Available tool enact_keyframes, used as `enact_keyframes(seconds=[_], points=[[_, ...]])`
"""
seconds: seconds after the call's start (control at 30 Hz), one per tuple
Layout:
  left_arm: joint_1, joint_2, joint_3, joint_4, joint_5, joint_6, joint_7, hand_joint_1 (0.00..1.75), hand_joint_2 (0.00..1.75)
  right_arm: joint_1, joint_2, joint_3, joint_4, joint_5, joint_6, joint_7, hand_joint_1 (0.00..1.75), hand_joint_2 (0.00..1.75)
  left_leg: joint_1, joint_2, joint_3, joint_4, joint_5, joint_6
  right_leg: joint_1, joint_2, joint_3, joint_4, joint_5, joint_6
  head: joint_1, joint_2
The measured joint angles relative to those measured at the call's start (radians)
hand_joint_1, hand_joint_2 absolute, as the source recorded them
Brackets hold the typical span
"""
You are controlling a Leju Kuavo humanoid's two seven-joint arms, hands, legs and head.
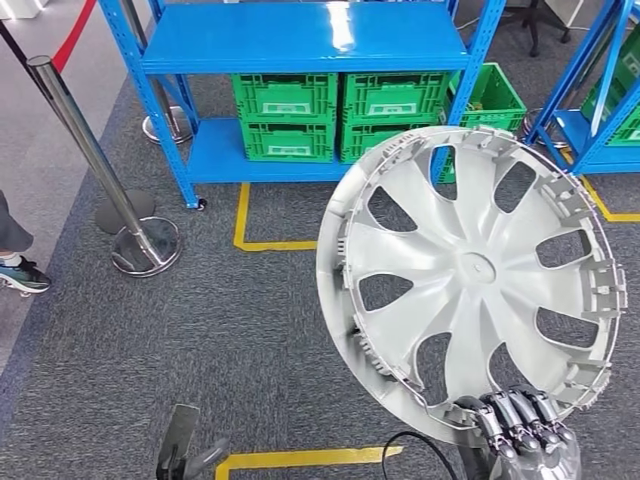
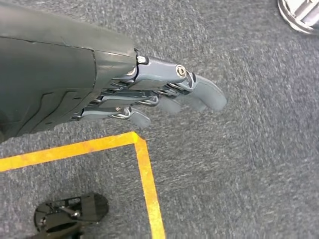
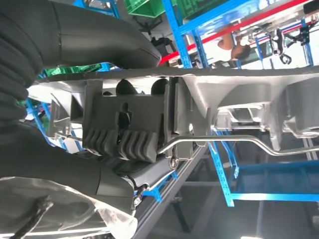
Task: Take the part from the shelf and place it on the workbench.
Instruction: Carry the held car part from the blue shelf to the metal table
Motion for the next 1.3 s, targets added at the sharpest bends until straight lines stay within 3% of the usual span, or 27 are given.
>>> enact_keyframes(seconds=[0.07, 0.1, 0.13, 0.17, 0.23, 0.3, 0.4, 0.47, 0.53, 0.57, 0.6, 0.63, 0.7, 0.77, 0.8, 0.9, 0.97, 1.07, 1.1, 1.13, 1.17, 1.23, 1.3], points=[[0.003, 0.000, 0.000, 0.000, 0.000, -0.002, 0.000, 0.00, 1.75, 0.002, 0.000, -0.001, -0.001, 0.000, 0.000, 0.000, 1.75, 1.75, 0.000, 0.005, -0.003, 0.002, 0.001, -0.001, -0.005, 0.000, -0.055, 0.114, -0.031, 0.008, 0.001, 0.000], [0.004, -0.001, 0.000, 0.000, 0.000, -0.002, 0.000, 0.00, 1.75, 0.004, 0.000, -0.002, -0.001, 0.000, 0.000, 0.000, 1.75, 1.75, 0.000, 0.007, -0.003, 0.004, 0.002, -0.002, -0.007, -0.001, -0.061, 0.124, -0.020, 0.011, 0.001, 0.000], [0.004, -0.001, 0.000, 0.000, 0.000, -0.003, 0.000, 0.00, 1.75, 0.006, 0.000, -0.003, -0.001, 0.000, 0.000, 0.000, 1.75, 1.75, 0.001, 0.008, -0.003, 0.007, 0.001, -0.003, -0.009, -0.001, -0.047, 0.093, 0.009, 0.013, 0.001, 0.000], [0.003, -0.002, 0.000, 0.000, 0.000, -0.004, 0.000, 0.00, 1.75, 0.007, 0.000, -0.004, -0.002, 0.000, 0.000, 0.000, 1.75, 1.75, 0.001, 0.009, -0.003, 0.010, 0.000, -0.005, -0.010, -0.003, -0.018, 0.030, 0.049, 0.014, 0.001, 0.000], [0.003, -0.002, 0.000, 0.000, 0.000, -0.006, 0.000, 0.00, 1.75, 0.006, 0.000, -0.005, -0.004, 0.000, 0.000, -0.001, 1.75, 1.75, -0.002, 0.010, -0.006, 0.020, -0.002, -0.015, -0.011, -0.006, 0.042, -0.095, 0.095, 0.013, 0.001, 0.000], [0.002, -0.002, 0.000, 0.000, -0.001, -0.006, -0.001, 0.00, 1.75, 0.005, 0.000, -0.005, -0.006, 0.000, 0.000, -0.002, 1.75, 1.75, -0.005, 0.011, -0.014, 0.028, 0.000, -0.029, -0.008, -0.004, 0.060, -0.138, 0.099, 0.003, 0.003, 0.000], [0.002, -0.002, 0.000, 0.000, -0.001, -0.006, -0.001, 0.00, 1.75, 0.007, 0.001, -0.005, -0.007, 0.000, 0.000, -0.002, 1.75, 1.75, -0.003, 0.011, -0.026, 0.038, -0.004, -0.045, -0.008, -0.001, 0.052, -0.138, 0.111, -0.018, 0.004, 0.000], [0.002, -0.002, 0.000, 0.000, -0.002, -0.006, -0.001, 0.00, 1.75, 0.008, 0.002, -0.006, -0.010, 0.000, 0.000, -0.002, 1.75, 1.75, 0.000, 0.009, -0.055, 0.106, -0.056, -0.055, -0.010, -0.001, 0.046, -0.140, 0.119, -0.030, 0.001, 0.000], [0.004, -0.001, 0.000, 0.000, -0.002, -0.005, 0.000, 0.00, 1.75, 0.008, 0.004, -0.007, -0.012, 0.000, 0.000, -0.004, 1.75, 1.75, 0.001, 0.008, -0.109, 0.242, -0.131, -0.061, -0.008, -0.001, 0.036, -0.140, 0.125, -0.038, 0.000, 0.000], [0.006, -0.001, 0.000, 0.000, -0.002, -0.004, 0.001, 0.00, 1.75, 0.008, 0.005, -0.007, -0.012, 0.000, 0.000, -0.006, 1.75, 1.75, 0.001, 0.008, -0.131, 0.298, -0.152, -0.061, -0.006, 0.000, 0.032, -0.140, 0.127, -0.040, 0.000, 0.000], [0.007, 0.000, 0.000, 0.000, -0.003, -0.004, 0.002, 0.00, 1.75, 0.009, 0.006, -0.008, -0.012, 0.000, 0.000, -0.008, 1.75, 1.75, 0.001, 0.008, -0.138, 0.325, -0.155, -0.059, -0.004, 0.001, 0.029, -0.139, 0.130, -0.041, 0.000, 0.000], [0.009, 0.001, 0.000, 0.000, -0.004, -0.004, 0.003, 0.00, 1.75, 0.009, 0.008, -0.008, -0.012, 0.000, 0.000, -0.010, 1.75, 1.75, 0.001, 0.007, -0.125, 0.309, -0.137, -0.055, -0.002, 0.003, 0.027, -0.139, 0.132, -0.041, 0.000, 0.000], [0.009, 0.006, 0.000, 0.000, -0.003, -0.006, 0.004, 0.00, 1.75, 0.008, 0.014, -0.012, -0.012, -0.001, 0.000, -0.022, 1.75, 1.75, -0.003, 0.001, -0.055, 0.181, -0.069, -0.039, 0.002, 0.008, 0.027, -0.139, 0.135, -0.040, 0.000, 0.000], [0.009, 0.015, 0.000, 0.000, -0.001, -0.009, 0.005, 0.00, 1.75, 0.006, 0.023, -0.019, -0.012, -0.002, 0.000, -0.039, 1.75, 1.75, -0.008, -0.008, 0.004, 0.063, -0.030, -0.019, 0.006, 0.011, 0.023, -0.137, 0.138, -0.035, 0.000, 0.000], [0.009, 0.019, 0.000, 0.000, 0.000, -0.011, 0.006, 0.00, 1.75, 0.005, 0.027, -0.022, -0.012, -0.003, 0.000, -0.047, 1.75, 1.75, -0.011, -0.011, 0.013, 0.038, -0.027, -0.013, 0.005, 0.012, 0.018, -0.135, 0.141, -0.031, 0.000, 0.000], [0.011, 0.024, 0.000, 0.000, 0.000, -0.016, 0.009, 0.00, 1.75, 0.005, 0.044, -0.031, -0.012, -0.005, 0.000, -0.071, 1.75, 1.75, -0.008, -0.007, 0.012, 0.017, -0.020, -0.011, 0.004, 0.013, 0.003, -0.131, 0.143, -0.014, -0.001, 0.000], [0.011, 0.027, 0.000, 0.000, 0.001, -0.019, 0.011, 0.00, 1.75, 0.002, 0.059, -0.040, -0.012, -0.006, 0.000, -0.095, 1.75, 1.75, -0.001, -0.001, 0.011, 0.005, -0.009, -0.007, 0.003, 0.011, -0.024, -0.078, 0.106, -0.005, 0.002, 0.000], [0.012, 0.033, 0.001, 0.000, 0.003, -0.026, 0.016, 0.00, 1.75, -0.010, 0.086, -0.051, -0.008, -0.006, 0.000, -0.132, 1.75, 1.75, -0.001, 0.009, 0.002, 0.005, -0.004, -0.004, -0.002, 0.008, -0.109, 0.114, 0.011, 0.006, 0.006, 0.000], [0.014, 0.034, 0.001, 0.000, 0.004, -0.028, 0.018, 0.00, 1.75, -0.013, 0.093, -0.052, -0.005, -0.006, 0.000, -0.139, 1.75, 1.75, -0.002, 0.013, 0.000, 0.006, -0.002, -0.005, -0.004, 0.007, -0.124, 0.152, 0.001, 0.010, 0.006, 0.000], [0.014, 0.035, 0.001, 0.000, 0.005, -0.029, 0.019, 0.00, 1.75, -0.016, 0.099, -0.051, -0.002, -0.006, 0.000, -0.142, 1.75, 1.75, -0.001, 0.016, -0.002, 0.007, -0.001, -0.006, -0.006, 0.005, -0.120, 0.150, 0.012, 0.012, 0.006, 0.000], [0.014, 0.035, 0.001, 0.001, 0.006, -0.029, 0.019, 0.00, 1.75, -0.018, 0.103, -0.051, 0.000, -0.006, 0.000, -0.142, 1.75, 1.75, -0.001, 0.018, -0.002, 0.008, -0.001, -0.007, -0.008, 0.002, -0.093, 0.106, 0.041, 0.013, 0.006, 0.000], [0.013, 0.037, 0.001, 0.001, 0.008, -0.030, 0.019, 0.00, 1.75, -0.022, 0.109, -0.050, 0.002, -0.006, 0.000, -0.143, 1.75, 1.75, -0.002, 0.021, -0.003, 0.014, -0.003, -0.014, -0.009, -0.009, -0.010, -0.043, 0.099, 0.013, 0.006, 0.000], [0.012, 0.039, 0.001, 0.001, 0.009, -0.031, 0.019, 0.00, 1.75, -0.027, 0.115, -0.048, 0.004, -0.005, 0.000, -0.144, 1.75, 1.75, -0.006, 0.022, -0.007, 0.022, -0.004, -0.025, -0.009, -0.014, 0.036, -0.129, 0.118, 0.003, 0.006, 0.000]])
